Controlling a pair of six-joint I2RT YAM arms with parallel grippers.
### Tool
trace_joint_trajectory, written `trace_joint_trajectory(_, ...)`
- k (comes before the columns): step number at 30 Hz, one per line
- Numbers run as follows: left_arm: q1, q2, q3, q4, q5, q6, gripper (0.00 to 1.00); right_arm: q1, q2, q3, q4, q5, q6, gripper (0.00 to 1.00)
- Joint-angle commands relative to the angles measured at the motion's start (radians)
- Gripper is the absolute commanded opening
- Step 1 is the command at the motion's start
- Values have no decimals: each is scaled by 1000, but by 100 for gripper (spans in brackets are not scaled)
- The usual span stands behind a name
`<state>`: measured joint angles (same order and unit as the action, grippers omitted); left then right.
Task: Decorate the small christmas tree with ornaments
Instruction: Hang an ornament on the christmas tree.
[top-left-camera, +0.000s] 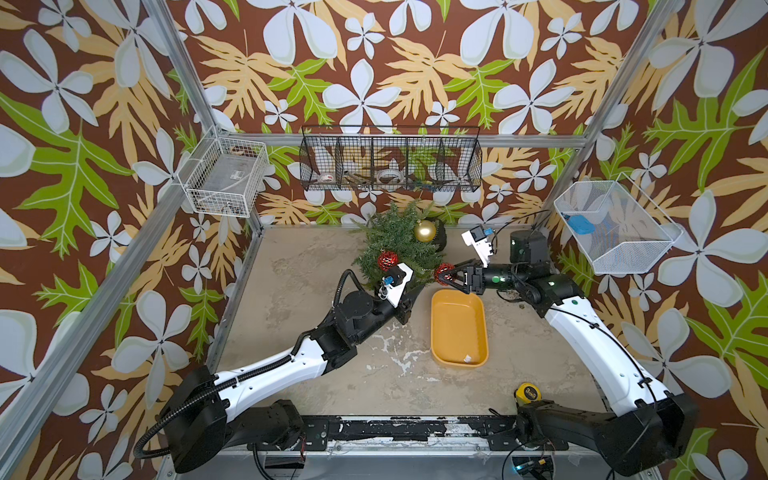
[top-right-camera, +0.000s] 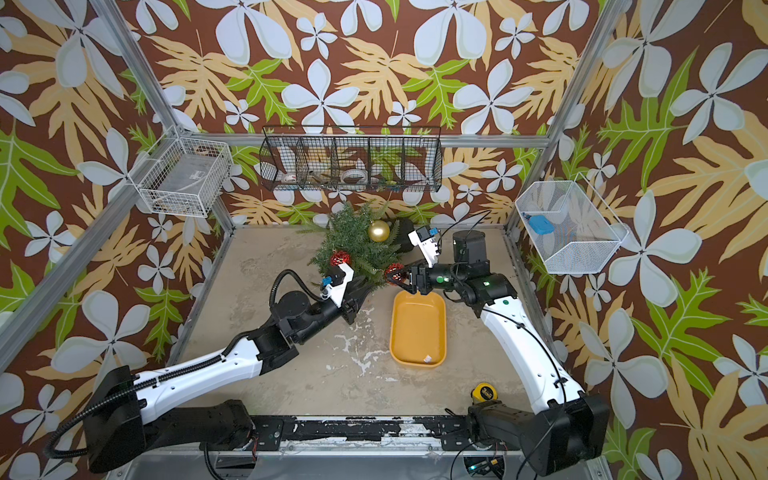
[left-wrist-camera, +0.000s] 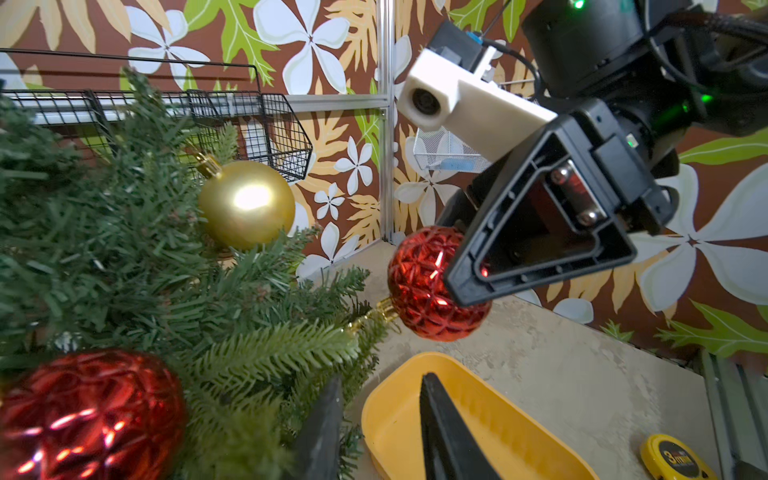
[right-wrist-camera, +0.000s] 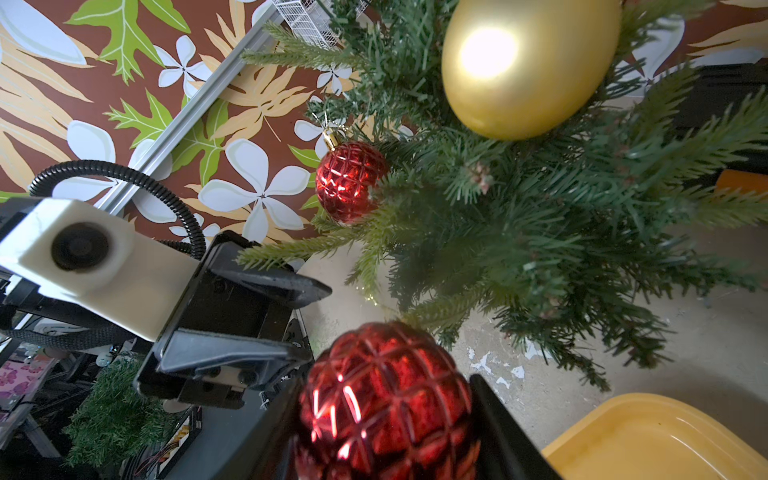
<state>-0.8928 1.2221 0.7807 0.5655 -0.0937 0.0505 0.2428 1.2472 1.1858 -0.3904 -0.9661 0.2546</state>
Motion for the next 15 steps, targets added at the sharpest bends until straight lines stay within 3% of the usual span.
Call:
trace_joint_trajectory(1, -1, 19, 29, 28, -56, 5, 37, 1, 0, 9, 18, -20, -7, 46)
trace_joint_trajectory(15, 0, 102, 121, -78, -128, -5, 44, 1, 2, 26, 13, -25, -9, 45)
